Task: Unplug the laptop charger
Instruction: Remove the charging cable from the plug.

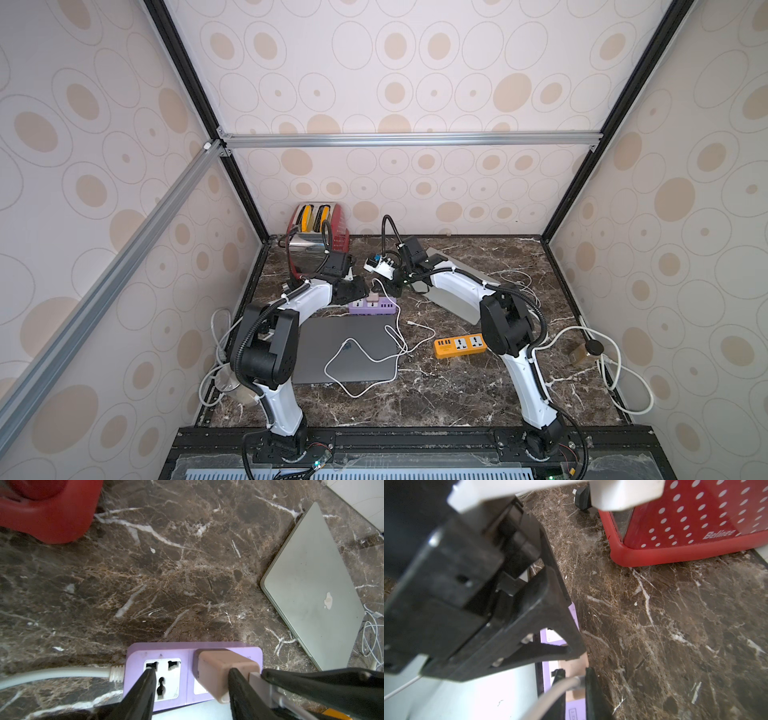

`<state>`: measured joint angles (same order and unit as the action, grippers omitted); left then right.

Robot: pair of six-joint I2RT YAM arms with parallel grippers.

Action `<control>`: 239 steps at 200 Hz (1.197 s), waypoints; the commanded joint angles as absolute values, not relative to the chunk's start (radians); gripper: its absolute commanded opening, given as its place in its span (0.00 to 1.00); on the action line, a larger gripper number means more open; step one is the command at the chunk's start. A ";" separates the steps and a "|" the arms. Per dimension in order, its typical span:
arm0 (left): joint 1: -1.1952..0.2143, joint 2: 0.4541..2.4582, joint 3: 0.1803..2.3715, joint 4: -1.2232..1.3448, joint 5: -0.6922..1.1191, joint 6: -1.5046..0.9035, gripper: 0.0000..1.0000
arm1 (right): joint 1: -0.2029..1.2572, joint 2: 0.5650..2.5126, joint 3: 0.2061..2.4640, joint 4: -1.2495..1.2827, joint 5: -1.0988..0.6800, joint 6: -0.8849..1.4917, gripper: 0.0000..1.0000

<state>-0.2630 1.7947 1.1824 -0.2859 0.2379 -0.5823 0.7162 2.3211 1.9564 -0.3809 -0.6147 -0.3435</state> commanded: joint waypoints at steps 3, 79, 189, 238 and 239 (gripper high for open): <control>-0.270 1.862 1.112 -0.453 0.153 -0.552 0.57 | 0.740 2.260 1.933 -0.351 -0.659 -0.329 0.08; -0.272 1.851 1.110 -0.442 0.144 -0.557 0.57 | 0.760 2.190 1.802 -0.341 -0.631 -0.320 0.08; -0.283 1.867 1.042 -0.384 0.120 -0.569 0.57 | 0.776 2.203 1.940 -0.386 -0.576 -0.264 0.07; -0.282 1.868 1.038 -0.376 0.110 -0.570 0.57 | 0.776 2.195 1.939 -0.390 -0.572 -0.214 0.05; -0.282 1.868 1.038 -0.376 0.110 -0.571 0.57 | 0.776 2.194 1.939 -0.390 -0.573 -0.213 0.05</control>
<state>-0.2779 1.7683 1.1103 -0.1913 0.2382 -0.5804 0.7528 2.2410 1.8748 -0.3897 -0.4667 -0.2573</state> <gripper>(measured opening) 0.569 0.147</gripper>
